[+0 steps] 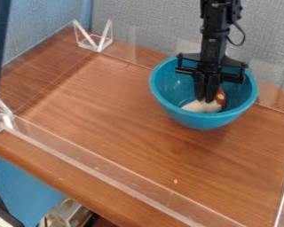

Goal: Put the mushroom in the blue bowl

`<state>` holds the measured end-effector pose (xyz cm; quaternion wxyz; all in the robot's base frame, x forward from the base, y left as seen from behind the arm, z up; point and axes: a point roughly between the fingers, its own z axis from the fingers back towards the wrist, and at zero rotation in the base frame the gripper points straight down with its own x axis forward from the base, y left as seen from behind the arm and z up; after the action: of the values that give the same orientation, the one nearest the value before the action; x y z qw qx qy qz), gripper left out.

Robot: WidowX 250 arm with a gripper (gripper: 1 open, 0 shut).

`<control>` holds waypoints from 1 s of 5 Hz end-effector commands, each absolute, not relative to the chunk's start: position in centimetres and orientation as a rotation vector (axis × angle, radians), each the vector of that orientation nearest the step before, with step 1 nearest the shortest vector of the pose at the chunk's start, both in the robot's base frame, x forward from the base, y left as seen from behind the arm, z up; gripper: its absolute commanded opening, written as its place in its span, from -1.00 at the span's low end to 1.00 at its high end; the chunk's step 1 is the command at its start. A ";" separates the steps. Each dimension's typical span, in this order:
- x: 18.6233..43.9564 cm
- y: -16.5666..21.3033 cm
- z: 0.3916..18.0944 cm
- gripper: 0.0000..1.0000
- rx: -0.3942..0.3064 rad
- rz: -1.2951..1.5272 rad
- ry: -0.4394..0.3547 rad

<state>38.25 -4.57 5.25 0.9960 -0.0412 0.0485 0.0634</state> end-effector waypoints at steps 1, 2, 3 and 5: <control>38.5 -6.0 7.7 -1.00 -0.091 0.130 0.041; 38.1 -6.7 8.8 -1.00 -0.093 0.154 0.034; 38.5 -6.4 9.0 1.00 -0.093 0.173 0.036; 38.6 -4.9 8.4 1.00 -0.089 0.199 0.041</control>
<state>38.12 -5.43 5.85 0.9933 -0.0387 0.0561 0.0935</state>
